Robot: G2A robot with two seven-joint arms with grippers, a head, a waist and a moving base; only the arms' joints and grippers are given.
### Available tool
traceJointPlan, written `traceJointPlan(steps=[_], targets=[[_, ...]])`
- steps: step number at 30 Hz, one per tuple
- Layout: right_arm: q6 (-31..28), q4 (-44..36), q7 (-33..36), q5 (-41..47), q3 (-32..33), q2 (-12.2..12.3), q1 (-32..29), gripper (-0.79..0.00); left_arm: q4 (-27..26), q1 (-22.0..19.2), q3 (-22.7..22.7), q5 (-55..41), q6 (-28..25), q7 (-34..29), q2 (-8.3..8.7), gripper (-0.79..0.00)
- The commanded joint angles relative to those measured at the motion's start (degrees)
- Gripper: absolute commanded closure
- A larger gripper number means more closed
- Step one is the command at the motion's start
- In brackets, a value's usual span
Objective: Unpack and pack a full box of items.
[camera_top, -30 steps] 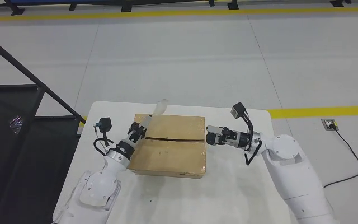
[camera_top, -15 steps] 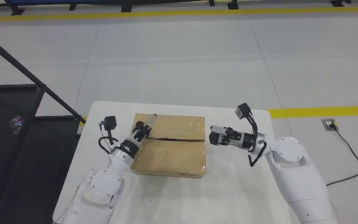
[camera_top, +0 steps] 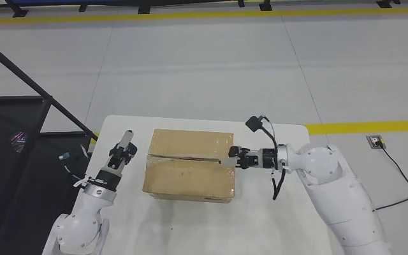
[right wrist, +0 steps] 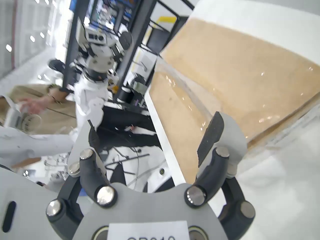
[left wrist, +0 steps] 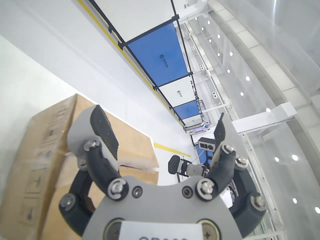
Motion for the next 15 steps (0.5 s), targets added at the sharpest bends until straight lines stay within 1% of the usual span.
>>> traceJointPlan(steps=[1, 4, 10, 15], targets=[[0.8, -0.3, 0.3, -2.4, -1.0, 0.1, -0.3, -0.785, 0.4, 1.6, -1.1, -0.2, -0.3, -0.3, 0.08, -0.785], [3.9, -0.7, -2.2, -5.2, -1.8, 0.1, -0.9, -0.785, 1.0, 2.8, -1.8, -0.4, -0.3, -0.7, 0.11, -0.785], [10.0, 1.9, -3.4, 0.1, -2.5, -0.3, -0.3, -0.785, 1.8, 2.5, -1.1, -0.6, -0.2, -0.5, -0.03, -0.785], [11.3, 4.8, -3.2, 4.5, -4.4, -0.9, 1.3, -0.785, 2.4, 2.3, -0.7, -0.3, -0.3, 0.0, -0.13, -0.785]])
